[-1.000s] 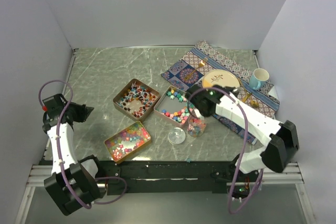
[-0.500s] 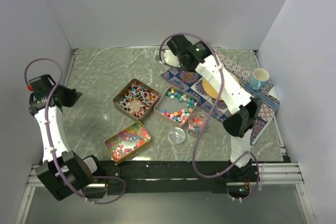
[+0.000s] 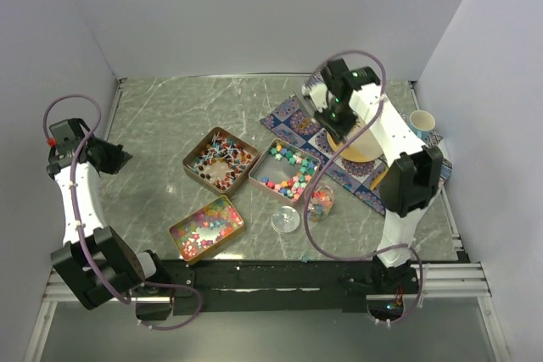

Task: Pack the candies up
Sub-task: Place the spatula at the corner of the board.

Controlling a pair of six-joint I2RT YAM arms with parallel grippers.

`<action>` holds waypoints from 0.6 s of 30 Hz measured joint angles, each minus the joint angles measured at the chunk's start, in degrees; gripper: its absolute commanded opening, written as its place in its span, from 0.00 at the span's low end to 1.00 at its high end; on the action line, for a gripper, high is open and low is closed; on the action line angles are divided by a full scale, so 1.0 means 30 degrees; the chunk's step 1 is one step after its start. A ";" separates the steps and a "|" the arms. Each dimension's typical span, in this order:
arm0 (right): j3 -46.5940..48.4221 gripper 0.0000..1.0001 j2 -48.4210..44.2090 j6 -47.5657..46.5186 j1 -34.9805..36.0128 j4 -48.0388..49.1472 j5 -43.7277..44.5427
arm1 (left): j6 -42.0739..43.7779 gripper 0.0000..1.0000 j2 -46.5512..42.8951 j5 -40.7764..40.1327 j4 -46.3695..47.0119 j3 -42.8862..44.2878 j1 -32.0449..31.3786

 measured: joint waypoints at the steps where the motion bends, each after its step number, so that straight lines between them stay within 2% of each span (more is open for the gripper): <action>1: -0.1392 0.00 -0.0554 0.0073 -0.0291 0.0109 -0.0277 | 0.0000 0.01 0.0131 -0.0015 0.0000 0.0000 0.0000; 4: -0.5697 0.00 -0.2798 0.0109 -0.0641 -0.0066 -0.1013 | -0.0007 0.01 0.0474 -0.0080 0.0022 -0.0007 0.0000; 11: -1.3056 0.00 -0.8036 -0.0219 -0.1945 -0.0466 -0.1545 | 0.0000 0.01 0.1115 -0.0204 0.0226 -0.0007 0.0000; 14: -1.5387 0.00 -0.8896 -0.0211 -0.3752 -0.0510 -0.1406 | 0.0022 0.01 0.1333 -0.0350 0.0277 -0.0007 0.0000; 18: -1.6932 0.00 -0.8918 -0.0219 -0.7635 -0.0299 -0.1115 | 0.0066 0.01 0.1581 -0.0481 0.0321 -0.0007 0.0000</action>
